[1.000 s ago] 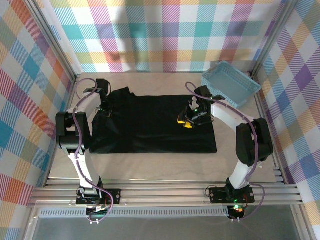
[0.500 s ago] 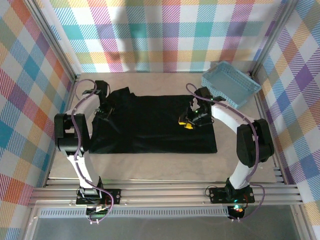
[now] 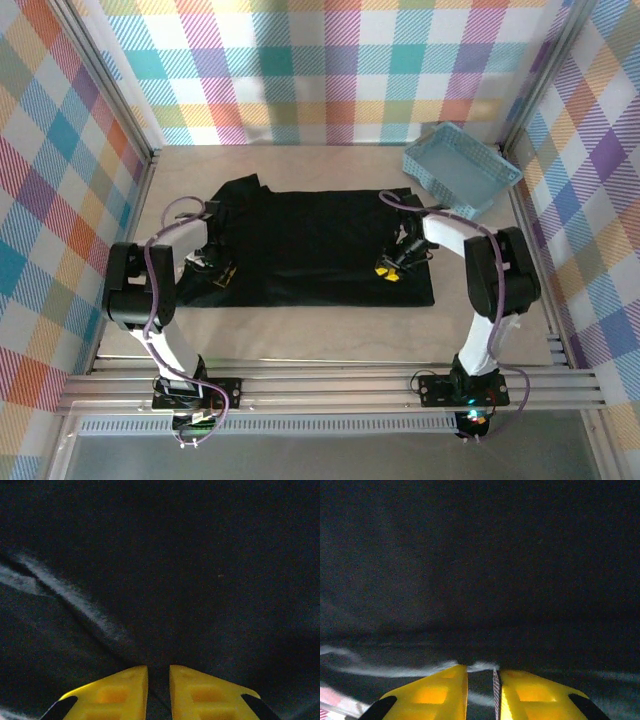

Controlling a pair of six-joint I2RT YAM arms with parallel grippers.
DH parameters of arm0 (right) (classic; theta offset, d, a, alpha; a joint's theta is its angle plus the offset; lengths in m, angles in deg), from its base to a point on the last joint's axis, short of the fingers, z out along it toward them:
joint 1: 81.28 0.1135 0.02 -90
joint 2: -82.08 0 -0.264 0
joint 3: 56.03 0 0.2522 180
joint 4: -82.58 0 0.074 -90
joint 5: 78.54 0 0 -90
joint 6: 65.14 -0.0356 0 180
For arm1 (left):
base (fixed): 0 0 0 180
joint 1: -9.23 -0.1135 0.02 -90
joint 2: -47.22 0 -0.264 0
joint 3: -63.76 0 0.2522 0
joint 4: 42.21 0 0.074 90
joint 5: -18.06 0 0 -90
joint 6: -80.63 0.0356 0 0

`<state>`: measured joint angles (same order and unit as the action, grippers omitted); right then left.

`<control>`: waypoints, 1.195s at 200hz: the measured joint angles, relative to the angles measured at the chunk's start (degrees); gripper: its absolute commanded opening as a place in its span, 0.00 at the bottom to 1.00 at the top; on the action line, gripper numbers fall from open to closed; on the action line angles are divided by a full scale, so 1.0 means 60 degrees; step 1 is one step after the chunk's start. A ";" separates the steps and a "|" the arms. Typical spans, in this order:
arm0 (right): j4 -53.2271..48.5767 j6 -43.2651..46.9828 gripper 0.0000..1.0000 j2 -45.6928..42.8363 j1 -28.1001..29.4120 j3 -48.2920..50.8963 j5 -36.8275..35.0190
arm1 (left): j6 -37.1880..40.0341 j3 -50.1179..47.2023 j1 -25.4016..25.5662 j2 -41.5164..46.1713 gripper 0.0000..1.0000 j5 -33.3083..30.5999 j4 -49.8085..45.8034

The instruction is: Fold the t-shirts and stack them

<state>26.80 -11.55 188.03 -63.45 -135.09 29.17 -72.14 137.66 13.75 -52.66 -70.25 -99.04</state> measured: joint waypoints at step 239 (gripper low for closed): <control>-0.1319 0.0266 0.41 -0.1002 0.1694 -0.2157 -0.1359 | 0.2277 0.4634 -0.1162 -0.0200 0.43 -0.1326 -0.1475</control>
<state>18.89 -9.95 182.02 -53.29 -148.03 21.02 -58.48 165.46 6.77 -53.86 -78.20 -107.89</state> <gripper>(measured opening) 0.408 0.422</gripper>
